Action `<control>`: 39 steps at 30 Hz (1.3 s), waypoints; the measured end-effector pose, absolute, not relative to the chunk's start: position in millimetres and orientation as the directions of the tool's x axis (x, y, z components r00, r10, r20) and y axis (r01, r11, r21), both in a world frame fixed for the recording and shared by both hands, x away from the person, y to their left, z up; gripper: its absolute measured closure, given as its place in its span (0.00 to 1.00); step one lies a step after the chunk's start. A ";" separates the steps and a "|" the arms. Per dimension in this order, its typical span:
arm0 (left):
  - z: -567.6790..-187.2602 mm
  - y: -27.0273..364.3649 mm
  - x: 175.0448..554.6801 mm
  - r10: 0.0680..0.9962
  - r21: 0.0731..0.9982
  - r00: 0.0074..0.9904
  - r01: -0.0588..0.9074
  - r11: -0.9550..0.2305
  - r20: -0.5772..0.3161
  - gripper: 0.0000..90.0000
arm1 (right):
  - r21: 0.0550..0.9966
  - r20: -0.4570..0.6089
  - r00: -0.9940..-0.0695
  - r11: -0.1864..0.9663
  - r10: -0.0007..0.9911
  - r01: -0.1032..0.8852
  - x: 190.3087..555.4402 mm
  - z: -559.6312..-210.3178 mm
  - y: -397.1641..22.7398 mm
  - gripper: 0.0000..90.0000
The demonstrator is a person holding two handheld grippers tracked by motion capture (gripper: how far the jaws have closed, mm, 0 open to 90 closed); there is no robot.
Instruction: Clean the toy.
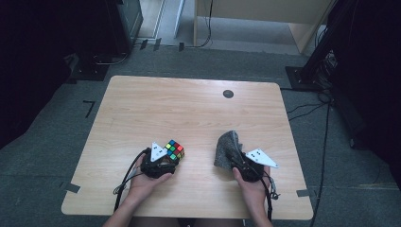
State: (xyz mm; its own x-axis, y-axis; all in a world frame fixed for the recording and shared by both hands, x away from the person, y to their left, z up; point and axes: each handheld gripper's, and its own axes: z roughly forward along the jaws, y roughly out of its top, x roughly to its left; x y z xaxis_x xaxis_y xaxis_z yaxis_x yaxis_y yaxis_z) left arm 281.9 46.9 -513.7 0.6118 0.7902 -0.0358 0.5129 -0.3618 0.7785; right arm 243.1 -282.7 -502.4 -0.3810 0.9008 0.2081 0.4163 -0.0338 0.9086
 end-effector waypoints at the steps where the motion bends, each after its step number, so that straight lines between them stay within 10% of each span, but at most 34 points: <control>1: -513.4 46.1 283.3 0.793 0.776 0.608 0.514 -0.366 -0.029 0.38 | 0.909 0.208 -0.379 -0.036 0.902 0.414 243.3 -502.2 -283.7 0.72; 18: -510.7 23.5 323.6 0.857 0.762 0.511 0.579 -0.290 -0.062 0.37 | 0.898 0.164 -0.372 0.017 0.914 0.439 248.7 -508.2 -285.3 0.76; 27: -484.3 48.3 306.7 0.826 0.803 0.550 0.546 -0.241 -0.125 0.14 | 0.877 0.155 -0.365 0.042 0.918 0.479 252.6 -513.9 -284.3 0.75; 39: -473.8 114.5 270.0 0.865 0.825 0.476 0.545 -0.149 -0.158 0.11 | 0.875 0.156 -0.383 0.053 0.910 0.481 245.1 -487.5 -287.5 0.11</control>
State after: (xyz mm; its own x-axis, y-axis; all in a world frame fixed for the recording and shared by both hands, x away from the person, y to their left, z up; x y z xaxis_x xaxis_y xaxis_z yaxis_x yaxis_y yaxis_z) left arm 270.0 114.5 -473.8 0.4758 0.8652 -0.1582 0.5448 -0.1487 0.8253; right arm 245.1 -287.5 -487.5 -0.3832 0.9105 0.1557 0.4807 0.0526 0.8753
